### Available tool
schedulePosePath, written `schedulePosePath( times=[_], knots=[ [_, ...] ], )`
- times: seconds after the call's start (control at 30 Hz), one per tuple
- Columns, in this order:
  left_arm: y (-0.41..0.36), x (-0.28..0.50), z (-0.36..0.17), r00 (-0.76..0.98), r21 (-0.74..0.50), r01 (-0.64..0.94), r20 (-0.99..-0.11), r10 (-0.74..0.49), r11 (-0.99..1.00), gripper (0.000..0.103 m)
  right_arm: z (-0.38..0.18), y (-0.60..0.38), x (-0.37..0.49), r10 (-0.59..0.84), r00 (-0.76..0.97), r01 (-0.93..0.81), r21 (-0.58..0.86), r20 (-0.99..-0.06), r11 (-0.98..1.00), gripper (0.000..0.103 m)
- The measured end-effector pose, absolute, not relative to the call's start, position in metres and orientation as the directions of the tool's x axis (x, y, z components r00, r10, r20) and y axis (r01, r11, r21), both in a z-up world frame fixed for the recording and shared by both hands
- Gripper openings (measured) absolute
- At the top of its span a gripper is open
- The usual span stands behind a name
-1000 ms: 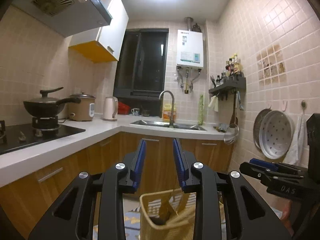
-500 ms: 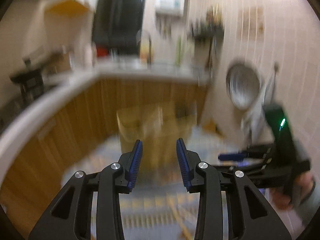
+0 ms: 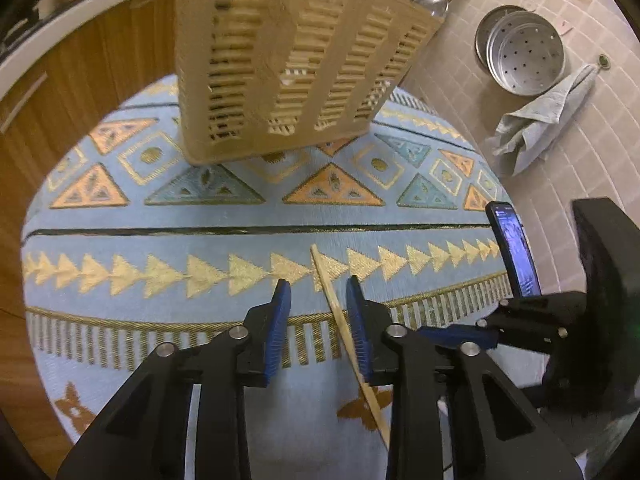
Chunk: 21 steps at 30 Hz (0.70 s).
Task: Organize utensils
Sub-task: 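Grasp a wooden chopstick with the left tool while the right grasps another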
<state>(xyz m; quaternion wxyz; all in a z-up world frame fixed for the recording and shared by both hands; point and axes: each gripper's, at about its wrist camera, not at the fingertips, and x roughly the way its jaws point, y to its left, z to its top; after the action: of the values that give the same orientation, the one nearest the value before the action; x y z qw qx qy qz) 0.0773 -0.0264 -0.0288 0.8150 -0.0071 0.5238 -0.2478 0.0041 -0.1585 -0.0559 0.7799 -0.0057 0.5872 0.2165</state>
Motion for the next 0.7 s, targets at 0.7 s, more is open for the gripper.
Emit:
schedulePosePath(
  times=[0.7],
  knots=[
    [-0.054, 0.077, -0.042, 0.331, -0.150, 0.441, -0.889, -0.316, 0.885, 0.021, -0.055, -0.182, 0.017, 0.196, 0.318, -0.318, 0.090, -0.928, 0.944, 0.005]
  ],
)
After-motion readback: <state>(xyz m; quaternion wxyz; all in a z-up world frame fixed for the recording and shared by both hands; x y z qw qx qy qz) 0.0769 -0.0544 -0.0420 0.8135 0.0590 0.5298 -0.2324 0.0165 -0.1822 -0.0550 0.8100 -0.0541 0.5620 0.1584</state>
